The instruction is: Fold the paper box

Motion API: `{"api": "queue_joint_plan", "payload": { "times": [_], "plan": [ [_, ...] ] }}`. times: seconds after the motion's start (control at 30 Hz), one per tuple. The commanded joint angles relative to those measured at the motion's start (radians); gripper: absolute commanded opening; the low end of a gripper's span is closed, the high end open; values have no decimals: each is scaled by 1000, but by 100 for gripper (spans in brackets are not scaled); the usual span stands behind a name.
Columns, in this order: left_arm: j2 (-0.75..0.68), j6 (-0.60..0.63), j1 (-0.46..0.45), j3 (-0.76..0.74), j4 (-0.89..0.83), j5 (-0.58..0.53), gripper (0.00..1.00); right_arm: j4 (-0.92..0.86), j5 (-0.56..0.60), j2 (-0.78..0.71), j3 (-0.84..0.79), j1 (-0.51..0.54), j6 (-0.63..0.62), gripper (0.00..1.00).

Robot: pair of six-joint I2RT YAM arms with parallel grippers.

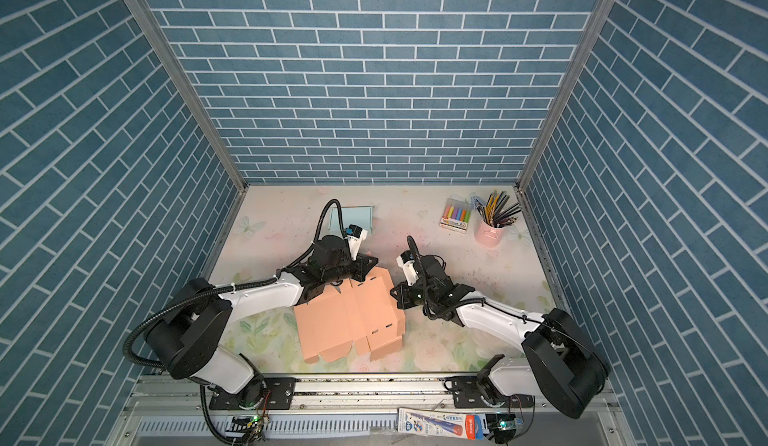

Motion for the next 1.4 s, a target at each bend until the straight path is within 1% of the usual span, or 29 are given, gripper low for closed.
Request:
{"api": "queue_joint_plan", "payload": {
  "times": [0.0,0.13,0.33,0.43,0.67,0.87,1.07,1.2,1.37],
  "plan": [
    [-39,-2,-25,-29,-2,-13,0,4,25,-26,26,7,-41,0],
    [-64,-14,-49,-51,-4,-40,0,8,25,-26,27,8,-41,0],
    [-76,-54,-67,-73,28,-30,0,-7,37,-42,29,7,-52,0],
    [-90,-61,-79,-72,20,-42,0,-8,42,-47,31,7,-58,0],
    [-145,-54,-65,-102,-21,-68,0,-46,59,-36,51,8,-84,0],
    [-233,-46,8,-173,-58,-55,0,-79,73,-47,56,8,-102,0],
    [-348,-16,146,-269,-107,-29,0,-114,91,-53,61,8,-135,0],
    [-392,-3,236,-313,-129,-10,0,-140,102,-52,79,11,-150,0],
    [-380,4,263,-313,-135,-34,0,-163,111,-54,98,21,-171,0]
  ]
}}
